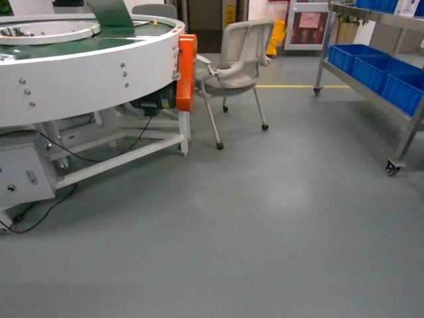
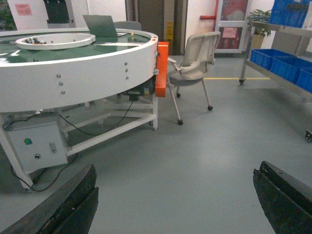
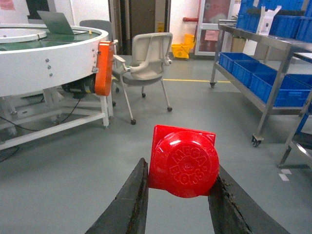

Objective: Pick red block from blue box to shelf

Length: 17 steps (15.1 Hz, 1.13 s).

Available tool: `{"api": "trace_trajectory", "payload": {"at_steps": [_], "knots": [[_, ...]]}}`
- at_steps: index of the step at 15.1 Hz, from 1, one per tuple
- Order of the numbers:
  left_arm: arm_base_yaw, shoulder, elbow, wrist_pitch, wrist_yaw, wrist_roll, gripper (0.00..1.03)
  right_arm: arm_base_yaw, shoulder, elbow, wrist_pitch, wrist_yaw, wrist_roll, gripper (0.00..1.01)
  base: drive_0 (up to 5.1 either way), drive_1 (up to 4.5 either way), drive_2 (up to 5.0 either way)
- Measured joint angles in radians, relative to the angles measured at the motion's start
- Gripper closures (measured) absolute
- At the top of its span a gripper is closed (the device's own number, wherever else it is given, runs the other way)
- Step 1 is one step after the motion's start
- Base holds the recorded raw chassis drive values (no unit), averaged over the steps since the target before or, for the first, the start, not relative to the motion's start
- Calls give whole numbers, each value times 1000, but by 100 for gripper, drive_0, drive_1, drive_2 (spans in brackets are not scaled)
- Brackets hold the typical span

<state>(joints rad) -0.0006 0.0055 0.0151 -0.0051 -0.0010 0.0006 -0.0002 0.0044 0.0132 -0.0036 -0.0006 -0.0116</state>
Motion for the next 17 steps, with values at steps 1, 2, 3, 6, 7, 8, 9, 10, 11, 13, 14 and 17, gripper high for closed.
{"api": "trace_trajectory", "payload": {"at_steps": [1,2,3,6,7,8,9,10,11,13,14,17], "knots": [[0,0,0,2,0,0,5,0,0,0,-3,0,0,73,-9,418,-436],[0,0,0,1,1,0,5,0,0,0,-3,0,0,73,-9,418,-436],[0,0,0,0,-1,0,5,0,0,0,2,0,0,73,-9,418,-436],[0,0,0,-1,-1,0,5,0,0,0,0,0,0,73,-9,418,-436],[0,0,0,-1,-1,0,5,0,0,0,-3,0,0,73,-9,418,-436],[0,0,0,-1,0,0,5,0,0,0,-3,0,0,73,-9,418,-436],[0,0,0,2,0,0,5,0,0,0,-2,0,0,73,-9,418,-436],[0,0,0,0,0,0,5,0,0,0,-1,0,0,73,-9,418,-436],[0,0,0,2,0,0,5,0,0,0,-3,0,0,73,-9,418,-436],[0,0,0,-2,0,0,5,0,0,0,-2,0,0,73,-9,418,-436],[0,0,0,0,1,0,5,0,0,0,-3,0,0,73,-9,418,-436],[0,0,0,2,1,0,5,0,0,0,-5,0,0,73,-9,418,-436]]}}
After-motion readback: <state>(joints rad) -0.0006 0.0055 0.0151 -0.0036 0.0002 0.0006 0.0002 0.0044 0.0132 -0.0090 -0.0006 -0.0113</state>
